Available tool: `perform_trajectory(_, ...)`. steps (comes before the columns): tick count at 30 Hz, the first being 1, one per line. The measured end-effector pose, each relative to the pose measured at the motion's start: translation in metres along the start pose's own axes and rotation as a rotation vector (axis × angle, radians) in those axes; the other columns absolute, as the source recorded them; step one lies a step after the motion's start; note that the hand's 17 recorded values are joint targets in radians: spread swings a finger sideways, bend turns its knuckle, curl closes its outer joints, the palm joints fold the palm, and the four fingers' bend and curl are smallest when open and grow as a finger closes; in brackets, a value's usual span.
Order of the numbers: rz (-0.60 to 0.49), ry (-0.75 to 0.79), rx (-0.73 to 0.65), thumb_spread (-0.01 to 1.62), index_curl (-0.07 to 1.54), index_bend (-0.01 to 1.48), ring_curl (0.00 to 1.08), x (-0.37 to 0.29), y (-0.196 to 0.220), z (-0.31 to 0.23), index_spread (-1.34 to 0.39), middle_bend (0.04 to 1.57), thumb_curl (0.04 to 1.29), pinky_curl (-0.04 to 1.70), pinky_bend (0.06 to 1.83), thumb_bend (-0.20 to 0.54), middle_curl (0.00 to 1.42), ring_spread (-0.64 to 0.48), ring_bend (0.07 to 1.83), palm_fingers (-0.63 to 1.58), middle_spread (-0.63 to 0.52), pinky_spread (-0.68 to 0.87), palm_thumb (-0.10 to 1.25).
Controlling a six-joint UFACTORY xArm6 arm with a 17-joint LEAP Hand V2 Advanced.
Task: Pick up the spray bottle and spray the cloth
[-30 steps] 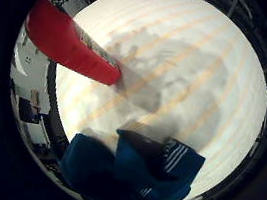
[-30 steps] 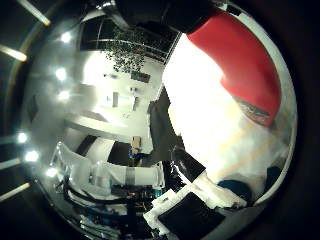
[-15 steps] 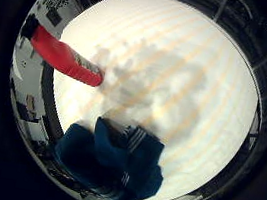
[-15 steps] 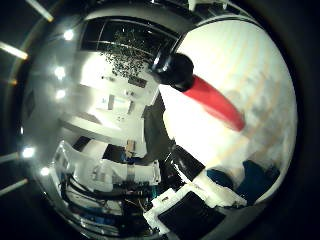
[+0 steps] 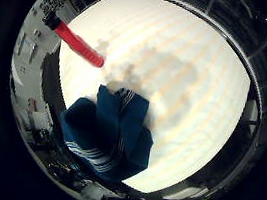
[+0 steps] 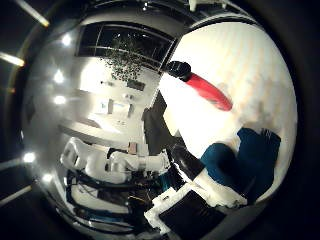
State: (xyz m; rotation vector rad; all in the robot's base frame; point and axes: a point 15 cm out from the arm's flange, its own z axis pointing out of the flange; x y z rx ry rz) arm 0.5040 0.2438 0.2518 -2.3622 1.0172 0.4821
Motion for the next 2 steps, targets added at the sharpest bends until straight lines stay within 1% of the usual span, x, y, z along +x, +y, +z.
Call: perform_trajectory(2, 0.006, 0.008, -0.002, 1.03, 0.31, 0.17, 0.25, 0.0011, 0.0087, -0.0040, -0.27, 0.18, 0.32, 0.32, 0.37, -0.021, 0.29, 0.21, 0.29, 0.04, 0.13, 0.41, 0.64)
